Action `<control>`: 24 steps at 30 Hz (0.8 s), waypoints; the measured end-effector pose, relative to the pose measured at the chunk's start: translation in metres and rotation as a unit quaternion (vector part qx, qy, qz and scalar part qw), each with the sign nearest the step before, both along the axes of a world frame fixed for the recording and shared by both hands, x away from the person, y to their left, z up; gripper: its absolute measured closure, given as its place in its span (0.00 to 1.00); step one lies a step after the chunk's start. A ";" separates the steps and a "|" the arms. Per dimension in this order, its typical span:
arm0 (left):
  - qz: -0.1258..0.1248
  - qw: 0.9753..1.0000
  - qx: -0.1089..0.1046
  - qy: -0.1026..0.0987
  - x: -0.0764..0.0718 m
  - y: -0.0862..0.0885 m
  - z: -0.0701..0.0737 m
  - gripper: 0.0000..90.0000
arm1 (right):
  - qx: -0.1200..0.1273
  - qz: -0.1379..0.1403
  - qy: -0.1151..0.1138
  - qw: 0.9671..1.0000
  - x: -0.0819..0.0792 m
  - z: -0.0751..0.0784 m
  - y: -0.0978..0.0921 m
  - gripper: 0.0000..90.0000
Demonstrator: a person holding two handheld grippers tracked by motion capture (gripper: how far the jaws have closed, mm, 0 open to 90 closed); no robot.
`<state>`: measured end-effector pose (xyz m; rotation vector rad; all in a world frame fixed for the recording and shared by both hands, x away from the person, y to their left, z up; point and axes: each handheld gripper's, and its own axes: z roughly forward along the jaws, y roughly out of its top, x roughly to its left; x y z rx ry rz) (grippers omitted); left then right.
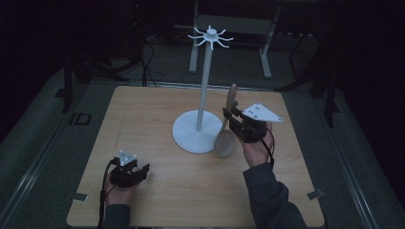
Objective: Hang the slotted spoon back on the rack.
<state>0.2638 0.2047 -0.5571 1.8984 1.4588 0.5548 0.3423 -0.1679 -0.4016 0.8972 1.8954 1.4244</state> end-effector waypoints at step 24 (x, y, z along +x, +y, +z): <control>0.001 1.000 -0.002 -0.001 0.000 0.001 0.001 0.52 | 0.006 -0.002 -0.017 1.000 0.006 0.020 0.009 0.82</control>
